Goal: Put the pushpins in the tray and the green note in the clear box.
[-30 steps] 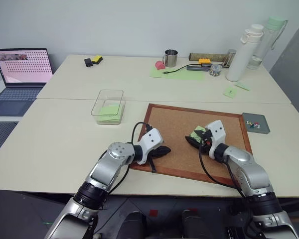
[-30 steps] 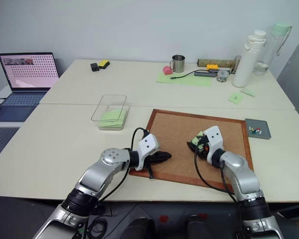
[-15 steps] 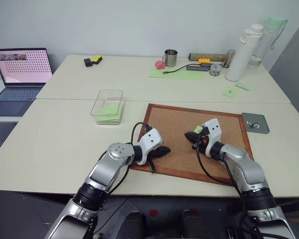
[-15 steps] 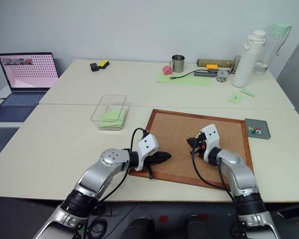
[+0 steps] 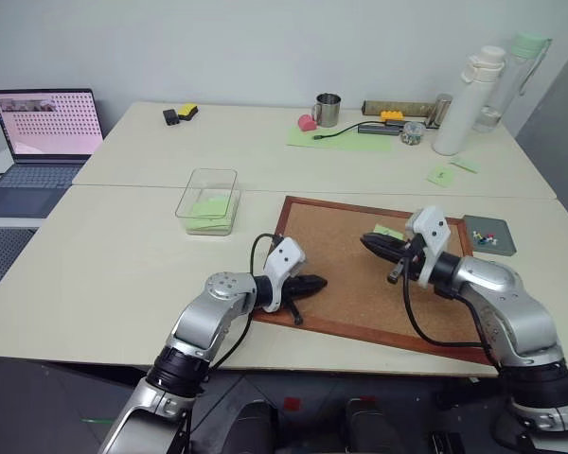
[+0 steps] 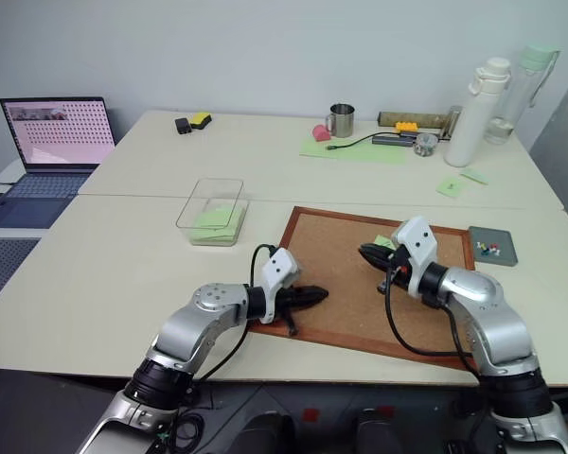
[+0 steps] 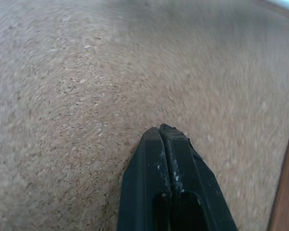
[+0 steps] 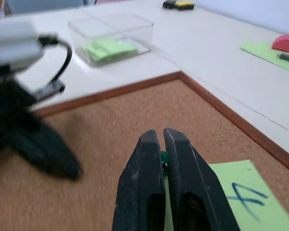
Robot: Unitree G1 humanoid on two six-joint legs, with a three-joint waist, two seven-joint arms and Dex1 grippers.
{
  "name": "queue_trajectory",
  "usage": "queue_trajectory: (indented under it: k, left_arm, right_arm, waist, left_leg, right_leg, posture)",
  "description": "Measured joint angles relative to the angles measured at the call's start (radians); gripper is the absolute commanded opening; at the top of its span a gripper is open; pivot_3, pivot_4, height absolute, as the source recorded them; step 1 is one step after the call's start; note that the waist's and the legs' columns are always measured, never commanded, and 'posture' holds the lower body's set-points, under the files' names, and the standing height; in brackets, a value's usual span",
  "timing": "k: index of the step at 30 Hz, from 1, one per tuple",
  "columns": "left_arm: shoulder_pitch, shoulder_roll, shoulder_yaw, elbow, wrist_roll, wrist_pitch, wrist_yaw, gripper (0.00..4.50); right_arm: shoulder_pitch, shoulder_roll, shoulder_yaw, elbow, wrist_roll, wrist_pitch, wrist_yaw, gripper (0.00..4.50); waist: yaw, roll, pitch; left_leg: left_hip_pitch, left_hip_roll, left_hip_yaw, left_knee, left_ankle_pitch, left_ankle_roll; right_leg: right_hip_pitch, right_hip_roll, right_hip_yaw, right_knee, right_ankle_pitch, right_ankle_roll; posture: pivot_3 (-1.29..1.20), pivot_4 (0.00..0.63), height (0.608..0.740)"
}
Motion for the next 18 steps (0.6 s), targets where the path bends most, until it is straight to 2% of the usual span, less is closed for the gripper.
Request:
queue_trajectory:
  k: [4,7,11,18]
  left_arm:
    - [-0.138,-0.104,0.212,-0.006,-0.249,0.205,0.058,1.56]
    - [-0.17,-0.135,0.292,-0.006,-0.361,0.309,0.103,2.11]
    - [-0.17,-0.148,0.317,0.0,-0.431,0.418,0.156,2.82]
    - [-0.17,-0.174,0.334,0.036,-0.528,0.574,0.214,2.82]
  right_arm:
    - [0.015,-0.125,0.043,-0.001,-0.114,-0.15,0.077,0.0]
    - [0.022,-0.158,0.048,-0.007,-0.148,-0.224,0.115,0.0]
    - [0.016,-0.203,0.056,-0.023,-0.183,-0.313,0.163,0.0]
    - [-0.045,-0.237,0.074,-0.114,-0.189,-0.389,0.234,0.0]
  waist:
    - [0.0,-0.002,0.002]
    - [-0.006,-0.003,0.002]
    - [-0.004,-0.005,0.004]
    - [-0.001,-0.01,0.007]
  left_leg:
    - [0.0,-0.001,0.0,0.0,0.0,0.0]
    - [0.0,-0.001,0.001,-0.001,0.0,0.0]
    - [0.0,-0.001,0.0,-0.001,0.0,0.0]
    - [0.001,-0.001,-0.001,0.0,0.0,-0.001]
  right_leg:
    - [0.001,0.0,0.0,-0.001,0.0,0.003]
    - [0.0,0.0,0.001,-0.001,0.0,0.001]
    - [0.0,0.0,0.0,0.0,0.001,0.0]
    - [0.001,0.0,0.001,0.0,0.002,-0.001]
  posture:
    - [0.0,0.15,0.74]
    - [0.0,0.15,0.74]
    - [0.0,0.15,0.74]
    - [0.0,0.15,0.74]
